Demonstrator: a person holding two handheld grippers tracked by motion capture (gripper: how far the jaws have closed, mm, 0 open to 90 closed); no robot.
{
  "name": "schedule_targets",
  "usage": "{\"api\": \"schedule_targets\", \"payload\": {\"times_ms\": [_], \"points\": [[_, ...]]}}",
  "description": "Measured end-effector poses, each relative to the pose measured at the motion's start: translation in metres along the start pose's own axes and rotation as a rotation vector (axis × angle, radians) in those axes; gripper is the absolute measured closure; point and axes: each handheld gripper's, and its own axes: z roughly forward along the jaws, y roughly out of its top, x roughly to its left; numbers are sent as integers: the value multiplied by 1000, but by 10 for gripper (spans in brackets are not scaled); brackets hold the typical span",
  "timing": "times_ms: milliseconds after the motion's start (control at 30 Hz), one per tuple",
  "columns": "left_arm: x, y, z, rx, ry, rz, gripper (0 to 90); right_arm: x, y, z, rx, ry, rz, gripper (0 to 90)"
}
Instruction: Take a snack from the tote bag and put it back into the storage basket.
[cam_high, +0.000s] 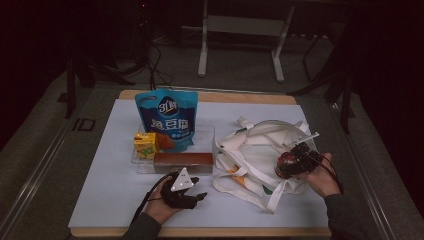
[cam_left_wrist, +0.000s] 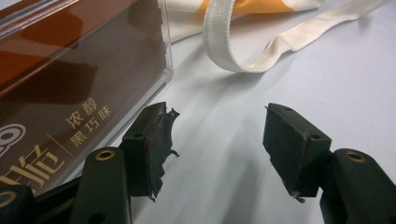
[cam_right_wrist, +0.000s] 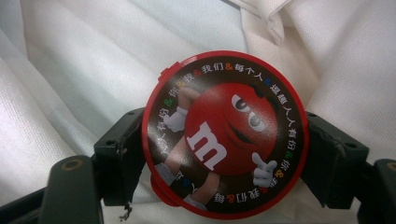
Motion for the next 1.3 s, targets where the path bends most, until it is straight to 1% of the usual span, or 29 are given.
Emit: {"api": "schedule_targets", "payload": {"times_ms": [200,400,633,933,1300], "points": [[0,0,0,0,1,0,408,0,0,-1,-2,1,0,248],[0,0,0,0,0,-1,408,0,0,-1,-1,3,12,251],[0,0,0,1,0,1,408,2,1,-2,-8,-5,15,253],[0,0,0,0,1,1,408,4,2,-4,-12,-18,1,253],[0,0,0,1,1,1,407,6,3,-7,-23,-16,8,253]]}}
